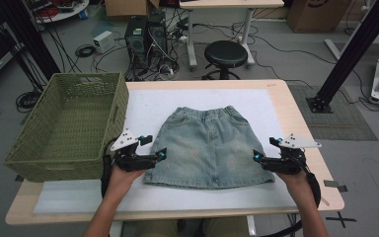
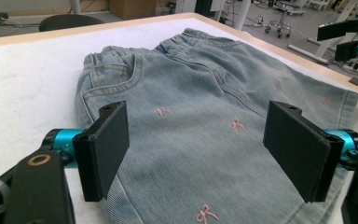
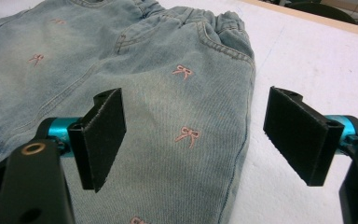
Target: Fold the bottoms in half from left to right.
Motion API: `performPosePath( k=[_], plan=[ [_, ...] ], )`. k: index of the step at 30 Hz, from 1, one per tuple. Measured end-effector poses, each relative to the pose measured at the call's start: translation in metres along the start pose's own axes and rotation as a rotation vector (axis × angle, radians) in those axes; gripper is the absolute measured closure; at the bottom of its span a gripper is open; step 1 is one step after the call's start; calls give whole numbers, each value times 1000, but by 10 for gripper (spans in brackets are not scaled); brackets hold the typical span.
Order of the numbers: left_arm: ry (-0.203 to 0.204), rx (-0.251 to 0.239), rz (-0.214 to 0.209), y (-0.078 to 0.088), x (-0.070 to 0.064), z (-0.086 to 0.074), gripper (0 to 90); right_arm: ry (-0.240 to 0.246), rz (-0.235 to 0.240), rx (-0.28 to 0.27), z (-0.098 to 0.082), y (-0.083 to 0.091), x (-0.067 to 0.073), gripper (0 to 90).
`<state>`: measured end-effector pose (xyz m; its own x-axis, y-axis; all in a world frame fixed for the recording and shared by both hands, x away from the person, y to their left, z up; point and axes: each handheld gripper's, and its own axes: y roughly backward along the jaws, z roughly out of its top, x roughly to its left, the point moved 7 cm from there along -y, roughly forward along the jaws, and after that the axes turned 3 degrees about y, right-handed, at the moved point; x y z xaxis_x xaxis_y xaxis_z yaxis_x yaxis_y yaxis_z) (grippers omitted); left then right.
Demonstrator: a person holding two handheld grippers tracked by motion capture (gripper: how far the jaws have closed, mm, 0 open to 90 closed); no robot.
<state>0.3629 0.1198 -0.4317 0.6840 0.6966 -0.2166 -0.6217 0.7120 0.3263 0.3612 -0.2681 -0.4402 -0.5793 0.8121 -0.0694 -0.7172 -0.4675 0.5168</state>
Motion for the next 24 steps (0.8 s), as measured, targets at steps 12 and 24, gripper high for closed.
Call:
performPosePath(
  k=[12, 24],
  plan=[
    [3, 105, 49, 2, -10, -23, 226, 13, 16, 3, -1, -2, 8, 215],
    [39, 227, 142, 12, -5, -50, 247, 29, 69, 7, 7, -13, 28, 215]
  ],
)
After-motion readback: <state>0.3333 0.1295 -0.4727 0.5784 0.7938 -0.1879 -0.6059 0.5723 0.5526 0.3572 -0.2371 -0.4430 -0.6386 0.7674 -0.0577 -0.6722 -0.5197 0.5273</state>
